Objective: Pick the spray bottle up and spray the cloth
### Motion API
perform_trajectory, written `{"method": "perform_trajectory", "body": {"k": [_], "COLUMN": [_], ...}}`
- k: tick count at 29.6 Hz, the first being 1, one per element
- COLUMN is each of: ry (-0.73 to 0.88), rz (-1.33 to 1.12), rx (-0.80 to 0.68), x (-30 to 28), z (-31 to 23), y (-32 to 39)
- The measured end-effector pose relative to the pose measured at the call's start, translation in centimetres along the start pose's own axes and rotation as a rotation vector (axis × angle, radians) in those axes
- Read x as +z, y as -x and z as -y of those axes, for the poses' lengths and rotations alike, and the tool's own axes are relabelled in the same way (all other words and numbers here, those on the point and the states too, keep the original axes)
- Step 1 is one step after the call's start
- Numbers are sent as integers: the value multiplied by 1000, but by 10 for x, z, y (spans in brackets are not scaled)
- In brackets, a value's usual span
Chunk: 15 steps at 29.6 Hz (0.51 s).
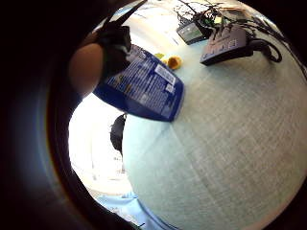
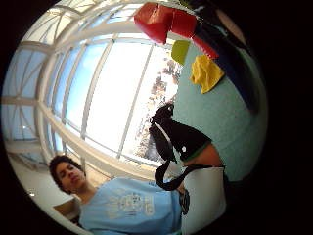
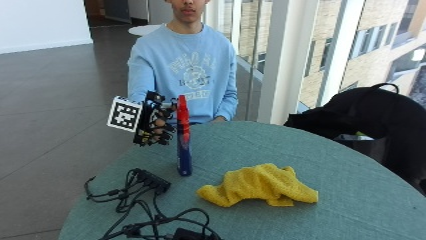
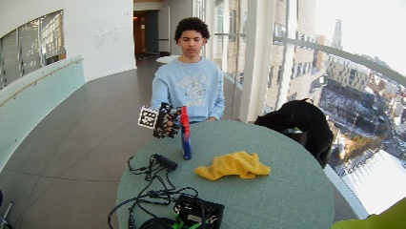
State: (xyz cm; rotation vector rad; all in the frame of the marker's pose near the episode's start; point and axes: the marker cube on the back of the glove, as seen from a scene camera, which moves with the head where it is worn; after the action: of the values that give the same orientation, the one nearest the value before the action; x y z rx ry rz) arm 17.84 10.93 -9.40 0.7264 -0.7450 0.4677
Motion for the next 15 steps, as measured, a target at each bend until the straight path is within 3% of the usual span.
{"method": "perform_trajectory", "body": {"k": [8,13,15], "ry": [23,23,20], "rz": [25,31,35], "rx": [149,54,91], "x": [11,19,23], "z": [23,36,38], "y": [-4,-18,-18]}}
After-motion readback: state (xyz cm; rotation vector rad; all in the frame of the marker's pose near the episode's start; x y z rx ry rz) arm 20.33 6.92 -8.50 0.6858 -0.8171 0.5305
